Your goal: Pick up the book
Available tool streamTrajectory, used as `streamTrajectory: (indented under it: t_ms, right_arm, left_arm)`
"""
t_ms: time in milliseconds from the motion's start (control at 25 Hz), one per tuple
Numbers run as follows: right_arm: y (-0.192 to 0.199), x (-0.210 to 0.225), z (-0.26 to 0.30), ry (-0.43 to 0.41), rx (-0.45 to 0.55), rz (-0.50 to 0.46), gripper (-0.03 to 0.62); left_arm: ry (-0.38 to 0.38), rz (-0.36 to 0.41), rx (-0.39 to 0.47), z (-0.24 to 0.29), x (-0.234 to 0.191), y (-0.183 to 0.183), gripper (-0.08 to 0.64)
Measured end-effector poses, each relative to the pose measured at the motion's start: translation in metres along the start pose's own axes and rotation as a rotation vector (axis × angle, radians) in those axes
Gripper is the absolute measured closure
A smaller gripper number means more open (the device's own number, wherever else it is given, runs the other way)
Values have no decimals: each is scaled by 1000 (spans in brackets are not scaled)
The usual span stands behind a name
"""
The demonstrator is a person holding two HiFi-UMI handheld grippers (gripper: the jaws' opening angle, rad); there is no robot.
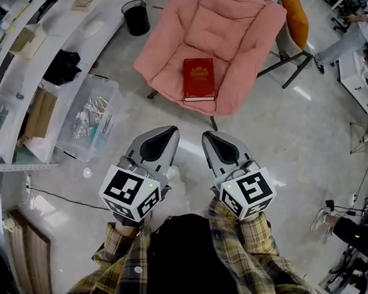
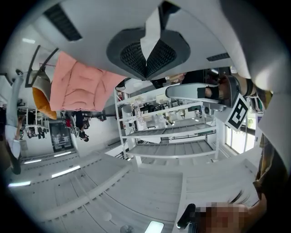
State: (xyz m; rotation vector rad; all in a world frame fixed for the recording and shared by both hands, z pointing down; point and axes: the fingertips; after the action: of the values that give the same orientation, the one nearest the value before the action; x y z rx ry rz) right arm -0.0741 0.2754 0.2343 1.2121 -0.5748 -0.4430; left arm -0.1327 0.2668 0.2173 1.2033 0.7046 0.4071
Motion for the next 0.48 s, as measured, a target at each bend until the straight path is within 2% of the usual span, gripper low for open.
streamTrajectory:
  t_ms: [280,480]
  right_arm:
    - [13,14,17,70,-55,46,575]
    - [15,35,32,88,-72,63,575]
  left_arm:
    - [51,-33,-52,16,-26,9,557]
    - [70,-44,-80,41,-37,13,557]
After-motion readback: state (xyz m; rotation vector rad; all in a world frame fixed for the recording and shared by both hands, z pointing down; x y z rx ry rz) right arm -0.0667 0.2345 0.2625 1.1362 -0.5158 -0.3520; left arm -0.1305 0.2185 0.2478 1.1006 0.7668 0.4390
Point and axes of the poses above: the fingertips, and each gripper's own axes: z forward along the fingers, x to its right, y out of its underside, and after that the axes turned 4 degrees about x, right-handed
